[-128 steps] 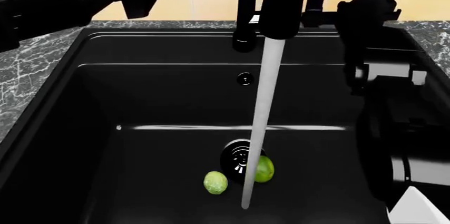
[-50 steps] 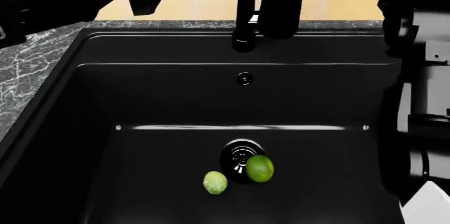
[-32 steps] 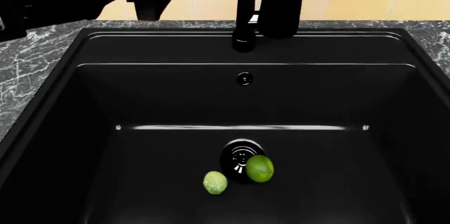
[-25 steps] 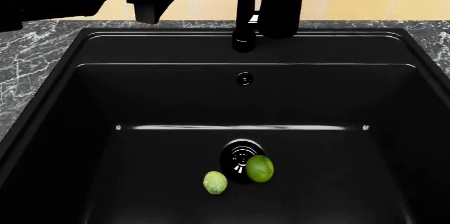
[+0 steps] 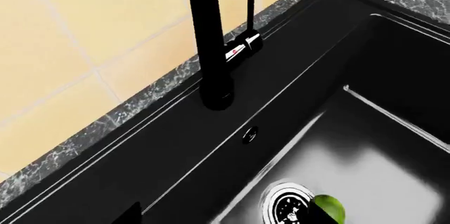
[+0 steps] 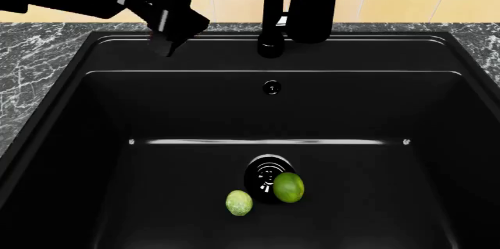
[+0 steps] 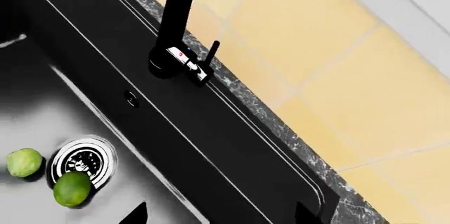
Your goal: Pick up the fruits and vegetables and place them in the sink. Turn on the sink faucet to wash them. Then turn the sink off and put them in the tray.
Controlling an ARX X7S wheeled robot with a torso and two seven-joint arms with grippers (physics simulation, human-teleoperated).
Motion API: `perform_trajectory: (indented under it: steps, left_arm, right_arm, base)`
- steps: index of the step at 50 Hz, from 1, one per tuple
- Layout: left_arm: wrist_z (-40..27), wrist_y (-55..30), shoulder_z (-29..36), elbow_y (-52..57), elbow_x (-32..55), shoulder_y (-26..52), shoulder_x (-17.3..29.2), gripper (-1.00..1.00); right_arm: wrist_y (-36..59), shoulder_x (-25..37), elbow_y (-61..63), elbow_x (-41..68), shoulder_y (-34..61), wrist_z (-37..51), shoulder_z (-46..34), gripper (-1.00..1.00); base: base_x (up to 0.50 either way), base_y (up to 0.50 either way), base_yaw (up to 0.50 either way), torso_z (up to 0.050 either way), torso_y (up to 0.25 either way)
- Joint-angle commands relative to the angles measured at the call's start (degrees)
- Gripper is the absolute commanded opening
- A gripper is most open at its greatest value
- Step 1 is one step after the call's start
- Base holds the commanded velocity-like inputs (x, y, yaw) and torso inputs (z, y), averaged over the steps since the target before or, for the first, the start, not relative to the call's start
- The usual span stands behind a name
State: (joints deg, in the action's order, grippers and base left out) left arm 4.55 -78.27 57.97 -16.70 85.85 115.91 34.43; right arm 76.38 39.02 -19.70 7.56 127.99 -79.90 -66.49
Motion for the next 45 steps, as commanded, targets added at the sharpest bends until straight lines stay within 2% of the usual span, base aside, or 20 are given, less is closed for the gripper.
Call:
perform_trajectory:
  steps: [1,6,11,16,29,45]
  left_arm:
    - [18.0,-1.1,11.2,4.6,-10.1,1.2,-1.9,1.0]
    - [26.0,1.8,17.2,5.3,-15.3,-0.1,-3.3,1.0]
    - [28.3,3.8,20.4,6.0,-17.7,-2.8,-4.0,1.0]
    - [29.7,6.5,22.6,5.0,-20.0,-5.7,-5.3,1.0]
    - [29.9,13.3,22.9,5.3,-22.2,-10.6,-6.2,1.0]
    - [28.7,12.7,22.7,7.5,-21.2,-11.4,-5.5,1.0]
  right_arm:
    - [-1.1,5.2,8.9,8.6,4.3,-9.6,-13.9,1.0]
    - [-1.9,6.5,12.8,13.5,1.8,-8.5,-15.8,1.0]
    - [-1.7,7.9,15.9,16.9,-3.8,-5.2,-13.5,1.0]
    - [-2.7,8.4,17.7,20.7,-12.2,1.0,-7.8,1.0]
    - [-12.6,7.8,17.6,26.8,-28.1,12.3,2.8,1.0]
    - [-23.9,2.0,12.5,24.7,-39.2,17.4,1.7,1.0]
  base:
    - [0.0,0.0,0.0,0.0,0.0]
    - [0.0,0.0,0.0,0.0,0.0]
    - [0.0,0.0,0.0,0.0,0.0]
    - [0.0,0.0,0.0,0.0,0.0]
    - [0.0,0.0,0.0,0.0,0.0]
    - [0.0,0.0,0.0,0.0,0.0]
